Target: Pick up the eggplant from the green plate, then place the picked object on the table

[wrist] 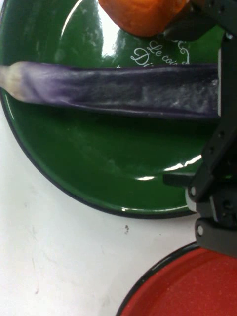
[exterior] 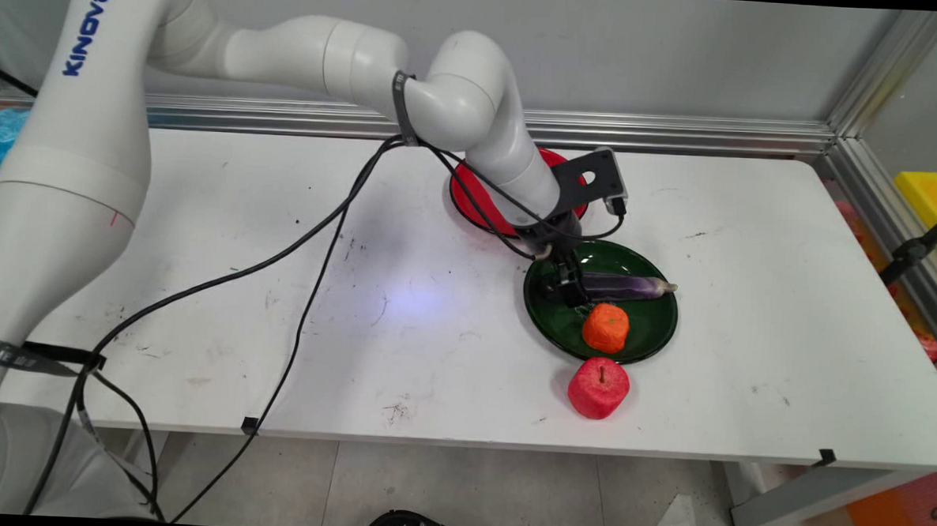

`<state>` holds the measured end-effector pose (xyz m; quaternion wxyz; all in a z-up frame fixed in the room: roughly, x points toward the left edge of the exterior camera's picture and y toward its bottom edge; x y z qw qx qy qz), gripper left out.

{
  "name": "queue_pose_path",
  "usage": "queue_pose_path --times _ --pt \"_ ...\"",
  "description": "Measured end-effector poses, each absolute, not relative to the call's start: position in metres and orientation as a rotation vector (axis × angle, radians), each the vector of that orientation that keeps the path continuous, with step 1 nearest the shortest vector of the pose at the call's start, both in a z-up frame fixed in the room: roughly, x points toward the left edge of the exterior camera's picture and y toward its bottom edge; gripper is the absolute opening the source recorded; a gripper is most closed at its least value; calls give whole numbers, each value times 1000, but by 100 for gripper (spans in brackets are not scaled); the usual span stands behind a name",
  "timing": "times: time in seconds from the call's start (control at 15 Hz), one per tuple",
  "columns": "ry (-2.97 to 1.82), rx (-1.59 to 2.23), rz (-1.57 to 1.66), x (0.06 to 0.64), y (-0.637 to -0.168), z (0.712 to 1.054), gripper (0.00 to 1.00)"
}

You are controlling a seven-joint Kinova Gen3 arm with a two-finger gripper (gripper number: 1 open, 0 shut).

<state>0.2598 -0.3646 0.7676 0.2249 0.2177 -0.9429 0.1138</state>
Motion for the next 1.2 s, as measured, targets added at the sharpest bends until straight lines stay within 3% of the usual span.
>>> queue_pose_path --times 0.2,0.27,0.8,1.2 --pt "-2602 596 313 259 -365 761 100" --pt "-2602 595 313 258 -366 759 0" --pt "-2590 603 292 257 -368 760 0" --pt "-2574 606 265 264 -368 791 0"
